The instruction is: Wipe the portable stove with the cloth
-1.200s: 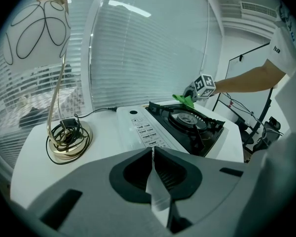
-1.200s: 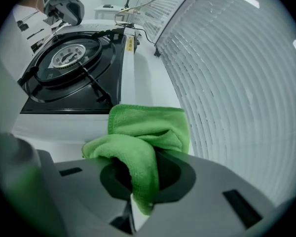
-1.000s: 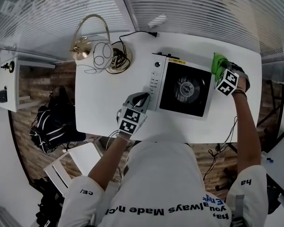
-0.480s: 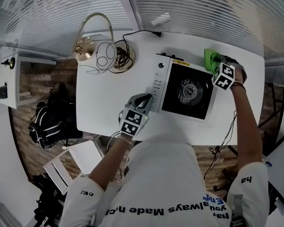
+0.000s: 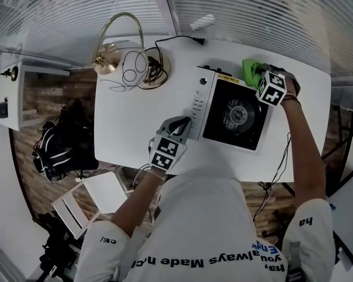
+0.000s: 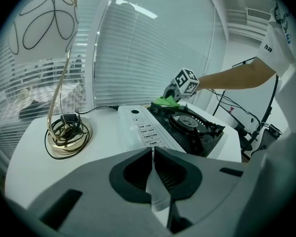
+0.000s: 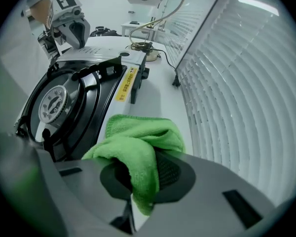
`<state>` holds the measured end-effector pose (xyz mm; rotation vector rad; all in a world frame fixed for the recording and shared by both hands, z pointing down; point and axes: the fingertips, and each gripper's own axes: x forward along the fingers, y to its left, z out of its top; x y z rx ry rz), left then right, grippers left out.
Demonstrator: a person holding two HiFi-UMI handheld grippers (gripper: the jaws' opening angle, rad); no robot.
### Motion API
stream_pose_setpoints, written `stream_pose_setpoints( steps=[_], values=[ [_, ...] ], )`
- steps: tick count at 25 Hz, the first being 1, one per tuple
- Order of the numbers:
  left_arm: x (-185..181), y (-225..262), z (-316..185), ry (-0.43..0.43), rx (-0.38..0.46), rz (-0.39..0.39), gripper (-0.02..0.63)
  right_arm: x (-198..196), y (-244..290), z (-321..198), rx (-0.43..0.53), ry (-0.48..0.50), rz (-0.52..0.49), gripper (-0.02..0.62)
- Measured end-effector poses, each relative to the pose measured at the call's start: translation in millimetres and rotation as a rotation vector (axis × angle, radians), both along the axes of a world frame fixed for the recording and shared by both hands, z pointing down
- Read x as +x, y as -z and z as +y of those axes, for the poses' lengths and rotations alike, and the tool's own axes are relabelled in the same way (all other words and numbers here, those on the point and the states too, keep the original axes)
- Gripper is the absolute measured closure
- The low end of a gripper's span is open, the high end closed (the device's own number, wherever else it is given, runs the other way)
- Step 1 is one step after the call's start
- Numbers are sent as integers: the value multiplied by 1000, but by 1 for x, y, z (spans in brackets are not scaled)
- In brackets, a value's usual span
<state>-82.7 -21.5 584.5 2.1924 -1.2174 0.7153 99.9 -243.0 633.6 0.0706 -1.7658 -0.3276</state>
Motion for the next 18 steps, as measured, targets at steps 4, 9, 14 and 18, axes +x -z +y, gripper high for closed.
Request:
stream_pose_setpoints(
  steps=[4,9,14,18],
  values=[
    [0,0,0,1,-3,10,583,-22,-1,2,-13,29,-15,555],
    [0,-3,-1,5,-1,15,583,-48,-3,3,-31,40,-39,555],
    [0,0,0,2,-1,15,583,-67,-1,4,-50,53,-64,557],
    [0,0,-1,1,-2,16,583,-82,0,5,-49,72,-75,557]
  ],
)
